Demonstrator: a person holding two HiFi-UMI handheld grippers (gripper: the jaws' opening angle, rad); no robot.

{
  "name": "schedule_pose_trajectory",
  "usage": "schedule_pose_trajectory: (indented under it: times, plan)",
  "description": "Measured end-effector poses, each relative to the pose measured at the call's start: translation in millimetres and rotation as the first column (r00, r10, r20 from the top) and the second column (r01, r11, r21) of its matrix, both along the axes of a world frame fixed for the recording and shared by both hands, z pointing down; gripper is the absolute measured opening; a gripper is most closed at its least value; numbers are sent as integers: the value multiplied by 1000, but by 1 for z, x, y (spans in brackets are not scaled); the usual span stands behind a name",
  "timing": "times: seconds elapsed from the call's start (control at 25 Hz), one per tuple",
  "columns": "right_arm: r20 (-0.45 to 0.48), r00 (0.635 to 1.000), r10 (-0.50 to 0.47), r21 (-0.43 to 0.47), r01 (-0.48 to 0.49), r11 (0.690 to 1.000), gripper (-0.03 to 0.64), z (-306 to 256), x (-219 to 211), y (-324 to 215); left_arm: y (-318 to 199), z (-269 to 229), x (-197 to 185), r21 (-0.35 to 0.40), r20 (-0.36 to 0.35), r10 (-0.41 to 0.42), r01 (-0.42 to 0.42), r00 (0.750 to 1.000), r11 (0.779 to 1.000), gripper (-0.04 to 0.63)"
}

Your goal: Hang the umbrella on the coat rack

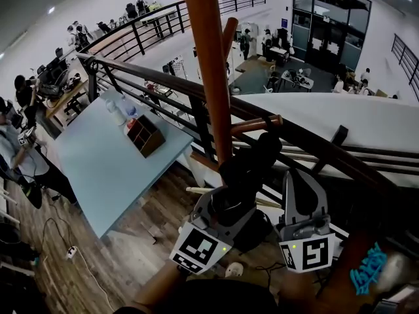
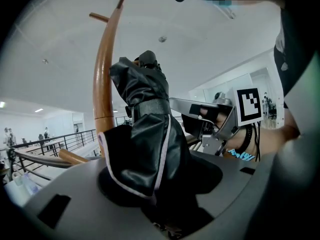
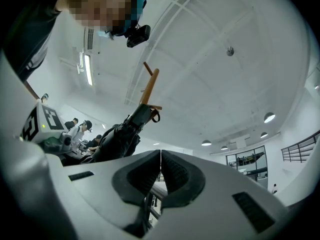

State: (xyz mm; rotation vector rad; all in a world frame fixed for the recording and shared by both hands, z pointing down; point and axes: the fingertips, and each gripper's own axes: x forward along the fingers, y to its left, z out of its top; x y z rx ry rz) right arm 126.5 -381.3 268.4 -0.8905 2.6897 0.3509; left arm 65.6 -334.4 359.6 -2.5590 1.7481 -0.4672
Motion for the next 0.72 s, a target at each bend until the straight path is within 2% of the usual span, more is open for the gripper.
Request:
schedule_pose_trajectory:
  times: [0.72]
  plan:
    - [-29,999,-22,-14,22,1000,31,10,-17,12,11,17,-25,-27,-6,-52,51,999,998,235]
